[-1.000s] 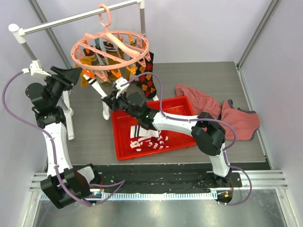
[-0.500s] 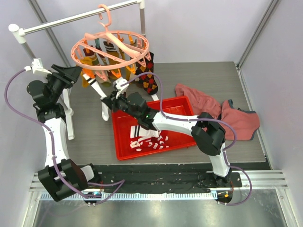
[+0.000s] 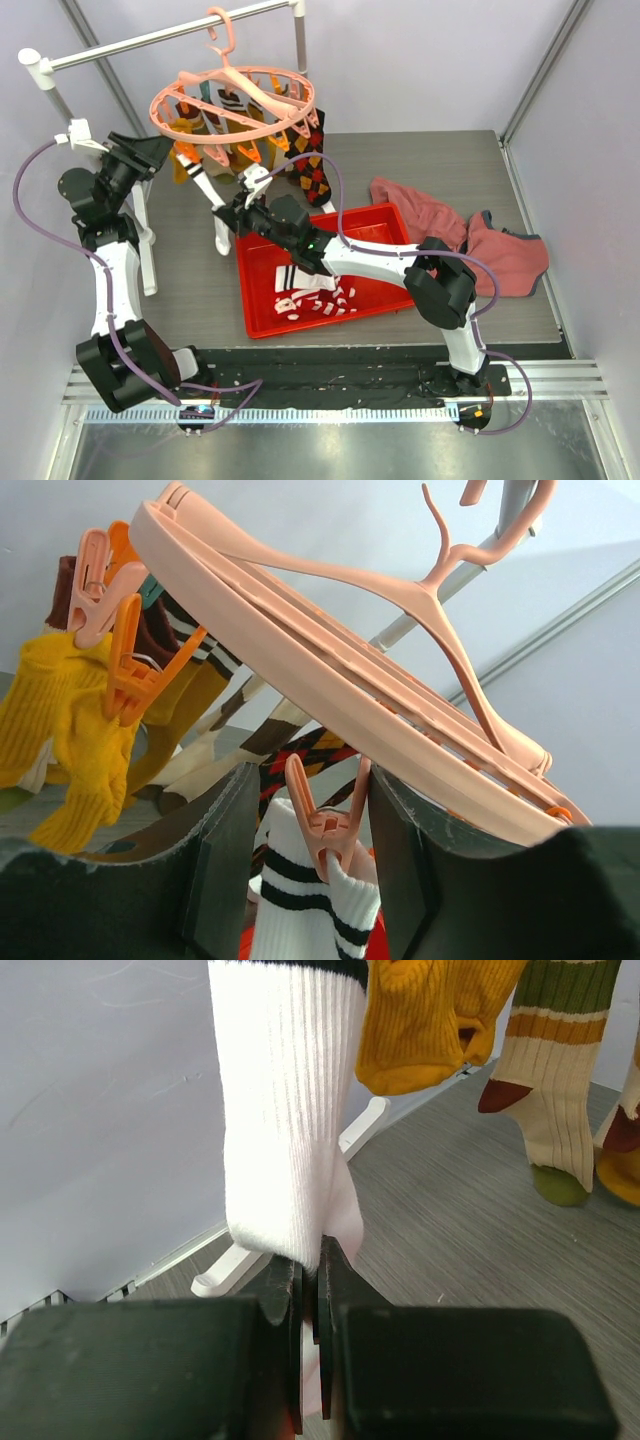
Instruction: Remove the socks clipped to the hanger
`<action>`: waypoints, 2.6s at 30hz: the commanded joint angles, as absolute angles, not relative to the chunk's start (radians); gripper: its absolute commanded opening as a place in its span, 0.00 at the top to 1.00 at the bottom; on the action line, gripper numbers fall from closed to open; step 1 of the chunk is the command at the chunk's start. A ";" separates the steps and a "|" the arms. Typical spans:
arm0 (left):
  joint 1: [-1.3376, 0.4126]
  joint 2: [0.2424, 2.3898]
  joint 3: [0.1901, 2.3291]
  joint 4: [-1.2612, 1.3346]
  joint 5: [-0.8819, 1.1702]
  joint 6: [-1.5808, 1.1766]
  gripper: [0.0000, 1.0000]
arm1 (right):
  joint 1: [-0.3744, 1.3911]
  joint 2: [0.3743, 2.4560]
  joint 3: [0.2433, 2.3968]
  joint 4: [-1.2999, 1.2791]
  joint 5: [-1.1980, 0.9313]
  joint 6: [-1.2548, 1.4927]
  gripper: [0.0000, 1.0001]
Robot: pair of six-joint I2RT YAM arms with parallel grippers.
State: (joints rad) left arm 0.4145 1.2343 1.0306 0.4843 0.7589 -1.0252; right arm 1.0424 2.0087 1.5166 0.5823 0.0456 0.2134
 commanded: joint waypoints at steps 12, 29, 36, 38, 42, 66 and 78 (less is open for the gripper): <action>0.411 1.264 1.063 0.563 0.770 -1.054 1.00 | 1.042 1.948 1.552 0.620 0.028 0.242 0.99; 0.413 1.246 1.206 0.214 0.634 -0.904 0.80 | 1.042 1.623 1.269 0.364 0.121 0.310 0.99; 0.414 1.169 1.284 -0.064 0.462 -0.767 0.38 | 1.042 1.525 1.106 0.082 0.213 0.330 0.96; 0.414 1.146 1.310 -0.113 0.405 -0.747 0.35 | 1.039 1.514 1.069 0.007 0.277 0.344 0.89; 0.414 1.089 1.316 -0.241 0.290 -0.744 0.19 | 1.028 1.499 1.012 -0.127 0.351 0.414 0.85; 0.220 0.746 1.103 -0.308 0.652 -0.784 0.00 | 1.025 1.002 1.246 -0.733 0.577 0.520 0.00; 0.040 0.539 0.888 -0.311 0.765 -0.749 0.00 | 1.025 0.809 1.207 -0.686 0.545 0.535 0.00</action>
